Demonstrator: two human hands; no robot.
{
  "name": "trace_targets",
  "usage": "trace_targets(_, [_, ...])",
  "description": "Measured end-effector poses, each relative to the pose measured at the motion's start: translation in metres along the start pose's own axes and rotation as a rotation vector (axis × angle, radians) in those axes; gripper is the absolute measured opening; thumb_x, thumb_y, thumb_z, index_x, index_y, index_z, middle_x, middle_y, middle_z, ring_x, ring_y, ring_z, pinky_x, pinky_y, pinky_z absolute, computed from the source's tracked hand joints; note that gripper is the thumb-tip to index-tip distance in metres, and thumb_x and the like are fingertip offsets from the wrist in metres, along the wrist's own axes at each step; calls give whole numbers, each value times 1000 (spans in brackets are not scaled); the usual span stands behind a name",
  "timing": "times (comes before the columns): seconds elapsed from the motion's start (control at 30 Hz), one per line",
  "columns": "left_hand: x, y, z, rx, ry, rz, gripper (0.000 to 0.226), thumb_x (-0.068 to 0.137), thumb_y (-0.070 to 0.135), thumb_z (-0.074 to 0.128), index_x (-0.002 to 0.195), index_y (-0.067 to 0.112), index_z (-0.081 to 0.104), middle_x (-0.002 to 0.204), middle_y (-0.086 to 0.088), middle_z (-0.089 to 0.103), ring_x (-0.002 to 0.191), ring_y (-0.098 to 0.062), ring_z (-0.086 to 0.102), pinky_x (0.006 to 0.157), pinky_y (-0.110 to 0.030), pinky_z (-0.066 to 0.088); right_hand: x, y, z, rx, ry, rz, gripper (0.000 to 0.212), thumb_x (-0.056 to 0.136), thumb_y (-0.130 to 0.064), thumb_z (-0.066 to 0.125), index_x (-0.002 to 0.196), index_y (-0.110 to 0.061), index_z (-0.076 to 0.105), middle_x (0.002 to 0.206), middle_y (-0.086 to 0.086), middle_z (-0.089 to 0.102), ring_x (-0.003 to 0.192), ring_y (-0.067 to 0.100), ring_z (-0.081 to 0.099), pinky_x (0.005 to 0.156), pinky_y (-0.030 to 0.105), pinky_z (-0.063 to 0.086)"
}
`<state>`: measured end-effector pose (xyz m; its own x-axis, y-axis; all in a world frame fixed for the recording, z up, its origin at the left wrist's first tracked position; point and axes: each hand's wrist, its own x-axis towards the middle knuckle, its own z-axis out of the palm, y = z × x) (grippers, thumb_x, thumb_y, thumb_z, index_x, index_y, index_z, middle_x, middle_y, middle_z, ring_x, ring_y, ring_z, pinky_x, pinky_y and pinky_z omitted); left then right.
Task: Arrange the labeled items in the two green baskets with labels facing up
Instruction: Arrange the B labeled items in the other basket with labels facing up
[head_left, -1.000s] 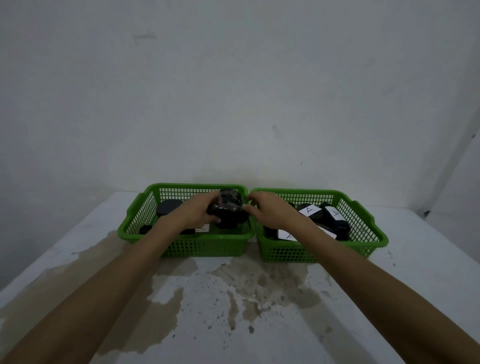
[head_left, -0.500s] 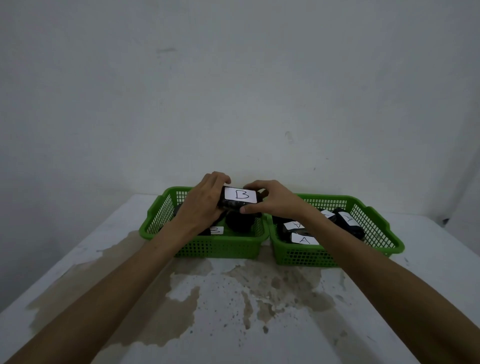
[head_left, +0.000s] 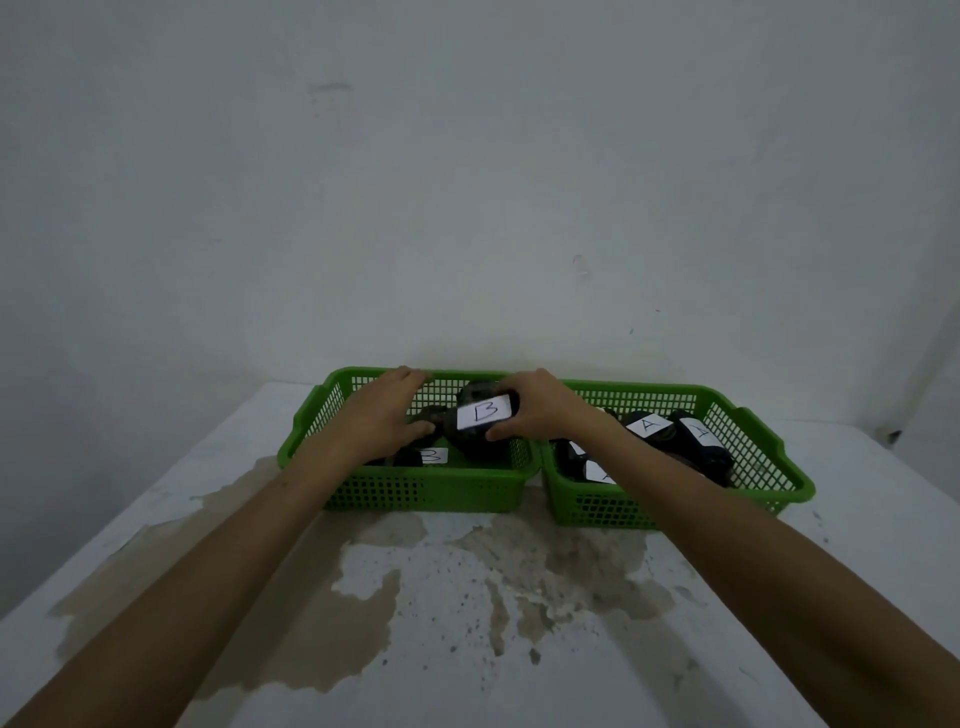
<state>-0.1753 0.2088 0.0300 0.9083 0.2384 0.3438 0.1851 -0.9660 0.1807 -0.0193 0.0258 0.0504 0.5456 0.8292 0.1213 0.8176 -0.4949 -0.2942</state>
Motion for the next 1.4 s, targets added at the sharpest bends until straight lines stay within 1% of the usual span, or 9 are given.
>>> trace_targets(0.27, [-5, -47, 14, -62, -228, -129, 40, 88, 50, 64, 112, 18, 64, 111, -4, 67, 94, -20, 62, 82, -42, 54, 32, -13, 47, -285, -265, 22, 54, 81, -49, 76, 114, -8, 65, 102, 10, 68, 87, 28, 65, 73, 40, 56])
trace_targets(0.43, [-3, -53, 21, -62, -425, -185, 64, 88, 54, 63, 138, 14, 52, 136, -7, 58, 118, -25, 58, 98, -39, 49, 40, -14, 57, -379, -334, 35, 41, 85, -41, 74, 110, -10, 66, 101, 9, 67, 84, 27, 64, 71, 40, 56])
trace_targets(0.53, [-1, -54, 26, -76, -470, -214, 74, 82, 66, 60, 138, 18, 53, 138, -7, 58, 118, -25, 59, 99, -39, 49, 43, -14, 59, -474, -368, 28, 21, 90, -24, 66, 105, -12, 58, 97, 10, 58, 78, 26, 57, 64, 36, 47])
trace_targets(0.6, [1, -53, 29, -83, -508, -240, 79, 80, 71, 58, 137, 18, 54, 138, -7, 58, 119, -25, 58, 99, -38, 48, 44, -16, 60, -499, -392, 28, 26, 92, -22, 64, 114, -10, 57, 97, 9, 53, 78, 26, 54, 66, 35, 44])
trace_targets(0.77, [13, -49, 21, -29, -659, -304, 63, 87, 56, 62, 139, 22, 54, 140, -2, 55, 122, -24, 55, 97, -33, 44, 45, -17, 58, -479, -445, 37, 17, 94, -21, 62, 102, -9, 54, 92, 8, 53, 75, 25, 53, 66, 35, 44])
trace_targets(0.97, [27, -47, 19, 96, -823, -318, 44, 94, 29, 58, 138, 28, 55, 143, -4, 52, 120, -25, 56, 88, -30, 45, 36, -17, 33, -330, -337, 11, 41, 87, -49, 70, 93, -10, 57, 76, 0, 55, 68, 19, 56, 60, 31, 44])
trace_targets(1.17, [23, -56, 26, -138, -534, -290, 56, 79, 60, 69, 114, 17, 63, 103, -2, 66, 90, -19, 63, 80, -35, 50, 21, -6, 8, -280, -208, -10, 46, 89, -51, 66, 107, -9, 62, 96, 5, 64, 85, 23, 63, 73, 36, 56])
trace_targets(1.33, [20, -36, -4, -544, -176, -255, 44, 79, 42, 78, 116, 25, 61, 106, 1, 69, 95, -17, 67, 87, -39, 57, 16, -4, 0, -209, -116, -3, 47, 88, -51, 65, 99, -5, 64, 87, 11, 67, 78, 29, 65, 66, 35, 49])
trace_targets(1.4, [21, -24, -19, -645, -55, -247, 45, 80, 33, 79, 119, 19, 61, 109, 1, 67, 99, -17, 65, 85, -36, 55, 12, -8, -3, -147, -87, -5, 50, 88, -53, 65, 104, -5, 64, 96, 13, 69, 85, 30, 66, 72, 38, 53])
